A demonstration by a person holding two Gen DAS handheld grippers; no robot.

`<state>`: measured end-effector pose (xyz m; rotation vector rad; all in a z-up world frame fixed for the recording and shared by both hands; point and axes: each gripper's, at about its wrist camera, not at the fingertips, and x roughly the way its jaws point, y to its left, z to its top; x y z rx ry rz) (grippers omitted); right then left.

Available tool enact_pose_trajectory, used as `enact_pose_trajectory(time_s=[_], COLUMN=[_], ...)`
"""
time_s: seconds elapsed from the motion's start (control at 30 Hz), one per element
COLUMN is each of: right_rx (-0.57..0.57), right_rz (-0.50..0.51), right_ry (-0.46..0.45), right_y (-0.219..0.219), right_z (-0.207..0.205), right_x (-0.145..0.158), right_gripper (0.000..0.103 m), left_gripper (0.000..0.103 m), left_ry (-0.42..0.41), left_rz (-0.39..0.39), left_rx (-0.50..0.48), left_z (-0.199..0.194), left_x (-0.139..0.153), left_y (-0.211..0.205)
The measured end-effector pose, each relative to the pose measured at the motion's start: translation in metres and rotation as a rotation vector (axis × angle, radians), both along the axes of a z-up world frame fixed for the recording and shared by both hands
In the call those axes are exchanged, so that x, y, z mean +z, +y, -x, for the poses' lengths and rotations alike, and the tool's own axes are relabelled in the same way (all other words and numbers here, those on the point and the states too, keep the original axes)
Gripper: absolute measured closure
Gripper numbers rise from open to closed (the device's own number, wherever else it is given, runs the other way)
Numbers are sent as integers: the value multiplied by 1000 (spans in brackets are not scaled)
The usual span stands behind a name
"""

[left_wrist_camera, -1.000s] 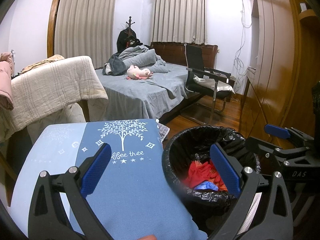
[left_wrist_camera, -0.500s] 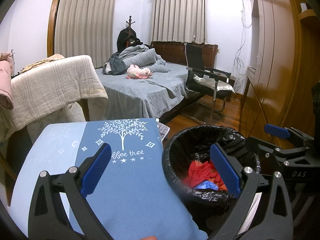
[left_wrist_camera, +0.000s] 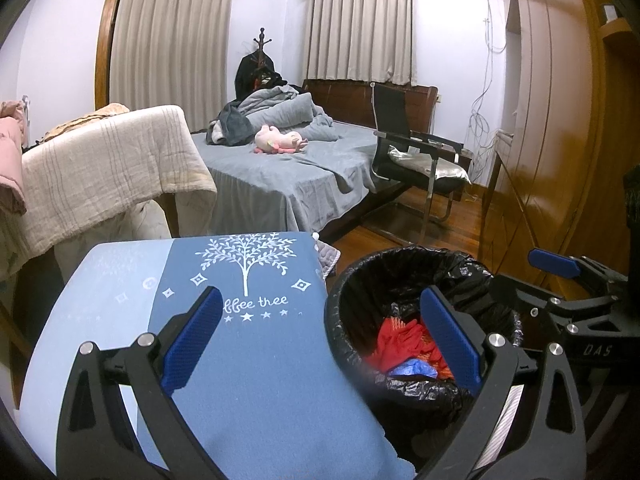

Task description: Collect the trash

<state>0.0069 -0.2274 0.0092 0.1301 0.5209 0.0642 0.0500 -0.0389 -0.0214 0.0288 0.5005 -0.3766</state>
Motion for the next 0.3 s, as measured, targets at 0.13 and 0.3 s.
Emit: enact_pose_trajectory(time_s=[0.13,0.3], right_rx=[0,0], right_rz=[0,-1], right_ry=[0,0], right_y=[0,1], right_z=[0,0], right_x=[0,-1], right_gripper=[6,6], left_gripper=[7,7], left_ry=[0,2], left_rz=[-2,-3], left_rx=[-3,-2], left_z=[1,1], left_x=[-1,-1], left_y=[-1,-3])
